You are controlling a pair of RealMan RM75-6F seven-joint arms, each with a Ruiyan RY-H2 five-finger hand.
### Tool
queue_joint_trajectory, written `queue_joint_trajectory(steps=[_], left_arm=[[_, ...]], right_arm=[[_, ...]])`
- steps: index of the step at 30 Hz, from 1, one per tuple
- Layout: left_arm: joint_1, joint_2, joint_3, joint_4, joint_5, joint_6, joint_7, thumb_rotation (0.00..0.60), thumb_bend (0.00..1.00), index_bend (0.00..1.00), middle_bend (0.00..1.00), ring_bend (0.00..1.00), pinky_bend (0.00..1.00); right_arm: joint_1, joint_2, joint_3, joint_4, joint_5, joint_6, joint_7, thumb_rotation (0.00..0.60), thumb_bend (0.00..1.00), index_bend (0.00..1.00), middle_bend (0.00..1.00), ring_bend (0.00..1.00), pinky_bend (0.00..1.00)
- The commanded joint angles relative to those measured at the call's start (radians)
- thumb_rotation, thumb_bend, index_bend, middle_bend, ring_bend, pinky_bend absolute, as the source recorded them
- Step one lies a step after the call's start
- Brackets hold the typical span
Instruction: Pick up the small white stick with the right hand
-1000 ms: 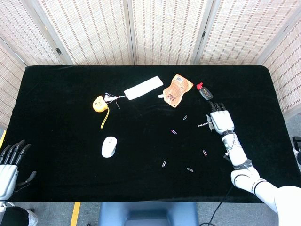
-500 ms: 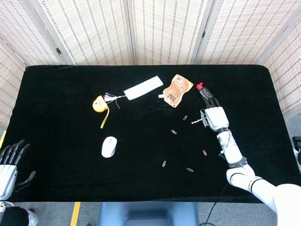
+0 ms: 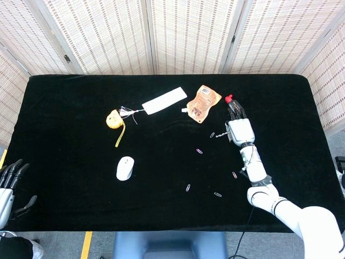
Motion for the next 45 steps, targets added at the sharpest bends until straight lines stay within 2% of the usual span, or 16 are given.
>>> queue_joint_trajectory(steps=[1,15,28,45], left_arm=[[0.004,0.004,-0.002,0.006,-0.001,0.008,-0.01,0.6,0.37,0.0,0.0,0.0,0.0],[0.004,0.006,0.0,0.011,0.003,0.007,-0.028,0.6,0.37,0.0,0.0,0.0,0.0],[-0.006,-0.006,-0.003,0.005,-0.005,-0.015,0.008,0.6,0.37,0.0,0.0,0.0,0.0],[0.003,0.005,-0.004,0.013,-0.003,0.005,-0.028,0.6,0.37,0.0,0.0,0.0,0.0]], right_arm=[[0.025,-0.043,0.005,0.057,0.016,-0.023,-0.016,0.6,0.49,0.69,0.07,0.04,0.0],[0.053,-0.087,0.012,0.123,-0.008,-0.032,0.051,0.6,0.49,0.69,0.07,0.04,0.0],[0.021,-0.018,-0.005,-0.034,-0.066,0.055,0.089,0.6,0.49,0.7,0.08,0.04,0.0],[0.033,-0.016,-0.014,-0.158,-0.064,0.083,0.008,0.6,0.49,0.71,0.09,0.04,0.0]])
